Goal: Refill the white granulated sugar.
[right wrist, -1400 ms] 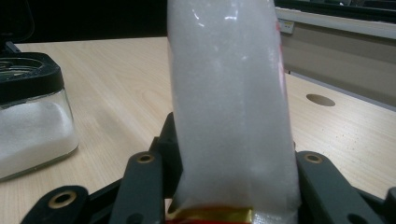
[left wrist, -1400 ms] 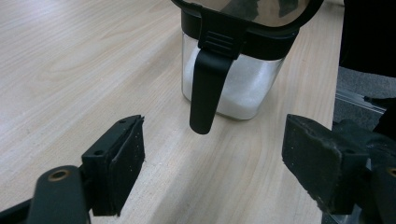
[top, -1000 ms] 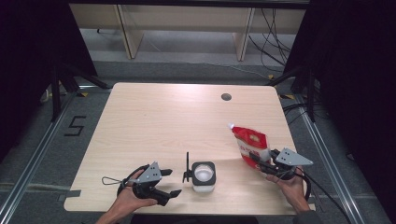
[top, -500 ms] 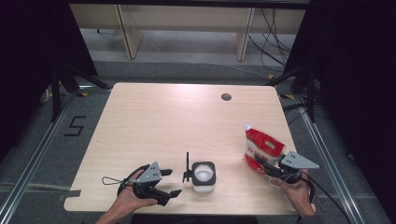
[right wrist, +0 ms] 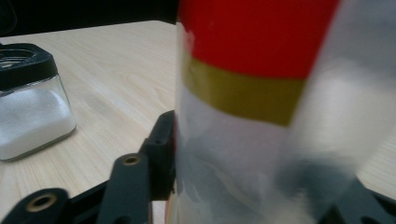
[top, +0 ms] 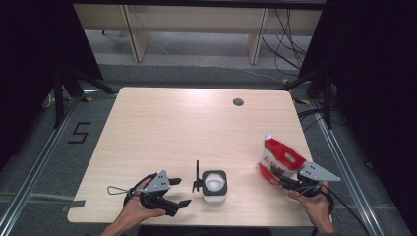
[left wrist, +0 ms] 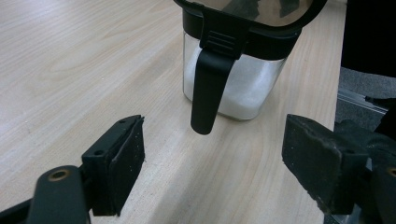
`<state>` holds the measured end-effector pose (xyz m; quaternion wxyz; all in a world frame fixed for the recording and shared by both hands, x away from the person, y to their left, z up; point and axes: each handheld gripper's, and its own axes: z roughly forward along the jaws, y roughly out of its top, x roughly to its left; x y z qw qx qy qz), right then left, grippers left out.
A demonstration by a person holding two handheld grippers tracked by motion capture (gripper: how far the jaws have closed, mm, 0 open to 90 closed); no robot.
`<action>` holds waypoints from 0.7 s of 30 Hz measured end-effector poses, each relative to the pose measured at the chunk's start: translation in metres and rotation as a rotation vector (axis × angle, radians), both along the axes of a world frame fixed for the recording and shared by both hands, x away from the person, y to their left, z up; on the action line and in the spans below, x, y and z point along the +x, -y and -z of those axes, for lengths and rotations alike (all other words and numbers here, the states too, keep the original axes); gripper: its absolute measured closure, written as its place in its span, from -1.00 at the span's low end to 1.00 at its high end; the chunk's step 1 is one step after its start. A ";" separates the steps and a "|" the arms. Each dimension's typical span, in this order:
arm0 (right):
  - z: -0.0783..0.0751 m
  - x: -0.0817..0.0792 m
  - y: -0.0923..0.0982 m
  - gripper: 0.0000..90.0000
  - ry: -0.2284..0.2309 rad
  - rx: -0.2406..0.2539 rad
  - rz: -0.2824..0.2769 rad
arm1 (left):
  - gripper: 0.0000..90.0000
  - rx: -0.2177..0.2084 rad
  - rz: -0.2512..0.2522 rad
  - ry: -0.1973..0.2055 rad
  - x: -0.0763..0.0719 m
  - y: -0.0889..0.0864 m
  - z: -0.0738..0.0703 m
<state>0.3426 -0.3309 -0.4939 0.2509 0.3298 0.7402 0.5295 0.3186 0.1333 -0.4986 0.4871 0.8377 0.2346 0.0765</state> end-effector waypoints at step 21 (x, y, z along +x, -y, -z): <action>-0.013 -0.039 0.007 -0.32 0.009 0.023 0.118 | -0.54 -0.004 0.002 0.002 0.001 -0.001 -0.002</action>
